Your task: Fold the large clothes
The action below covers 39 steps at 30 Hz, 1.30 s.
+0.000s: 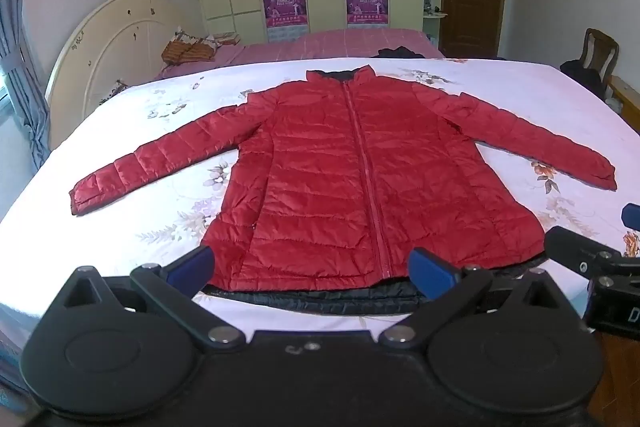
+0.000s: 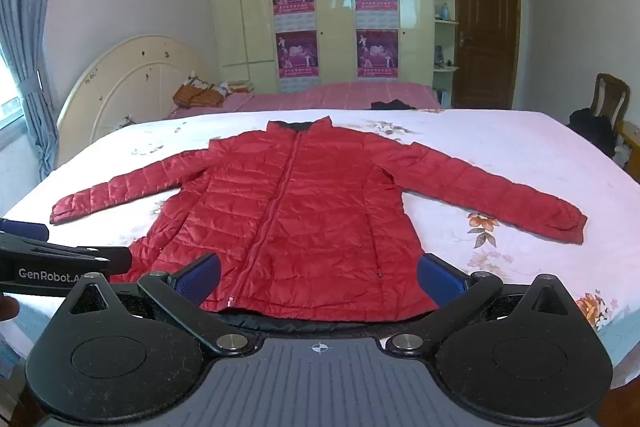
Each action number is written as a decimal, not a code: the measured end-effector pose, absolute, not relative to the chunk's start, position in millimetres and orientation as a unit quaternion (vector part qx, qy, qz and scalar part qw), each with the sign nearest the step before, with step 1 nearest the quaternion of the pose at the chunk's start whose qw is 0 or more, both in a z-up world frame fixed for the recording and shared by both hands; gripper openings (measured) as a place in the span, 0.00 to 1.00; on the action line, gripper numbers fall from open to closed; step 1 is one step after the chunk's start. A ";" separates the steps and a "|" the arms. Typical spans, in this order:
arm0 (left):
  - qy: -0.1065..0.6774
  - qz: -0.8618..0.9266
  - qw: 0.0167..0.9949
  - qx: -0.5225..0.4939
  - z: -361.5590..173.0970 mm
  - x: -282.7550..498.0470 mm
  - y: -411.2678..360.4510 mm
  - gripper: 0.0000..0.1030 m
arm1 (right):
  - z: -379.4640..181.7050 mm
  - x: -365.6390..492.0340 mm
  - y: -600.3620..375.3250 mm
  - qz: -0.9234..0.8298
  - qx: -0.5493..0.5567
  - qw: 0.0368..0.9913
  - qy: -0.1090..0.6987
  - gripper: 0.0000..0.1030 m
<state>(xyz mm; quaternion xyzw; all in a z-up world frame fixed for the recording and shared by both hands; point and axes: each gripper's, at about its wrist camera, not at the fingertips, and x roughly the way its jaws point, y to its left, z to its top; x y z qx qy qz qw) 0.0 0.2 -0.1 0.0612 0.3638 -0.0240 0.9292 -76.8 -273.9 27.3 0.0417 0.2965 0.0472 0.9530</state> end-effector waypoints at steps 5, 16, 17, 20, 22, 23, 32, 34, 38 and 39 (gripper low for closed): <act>0.364 -0.024 0.929 0.060 -0.5 1.5 0.1 1.00 | 26.6 -73.8 -274.1 0.047 0.042 0.953 0.296 1.00; 0.362 -0.025 0.930 0.061 -2.4 2.5 0.9 1.00 | 25.6 -72.7 -276.6 0.047 0.042 0.954 0.294 1.00; 0.362 -0.025 0.930 0.060 -2.2 2.5 0.9 1.00 | 25.4 -72.0 -276.8 0.046 0.043 0.954 0.294 1.00; 0.362 -0.025 0.930 0.060 -2.1 2.6 1.1 1.00 | 24.9 -70.2 -280.0 0.045 0.047 0.954 0.294 1.00; 0.361 -0.023 0.930 0.061 -3.2 3.3 -1.7 1.00 | 24.8 -69.6 -281.8 0.044 0.048 0.954 0.293 1.00; 0.362 -0.021 0.930 0.062 -3.0 5.5 -3.0 1.00 | 24.5 -69.1 -282.3 0.044 0.048 0.954 0.293 1.00; 0.360 -0.021 0.931 0.057 -4.3 10.6 -3.5 1.00 | 24.5 -67.5 -283.0 0.044 0.048 0.954 0.294 1.00; 0.362 -0.019 0.930 0.061 -4.4 10.5 -3.4 1.00 | 24.4 -67.2 -283.2 0.045 0.048 0.954 0.294 1.00; 0.358 -0.018 0.932 0.061 -3.4 10.1 -1.8 1.00 | 24.3 -66.7 -283.0 0.044 0.049 0.953 0.294 1.00; 0.360 -0.019 0.931 0.059 -3.4 10.3 -1.8 1.00 | 24.3 -66.7 -282.9 0.044 0.048 0.953 0.294 1.00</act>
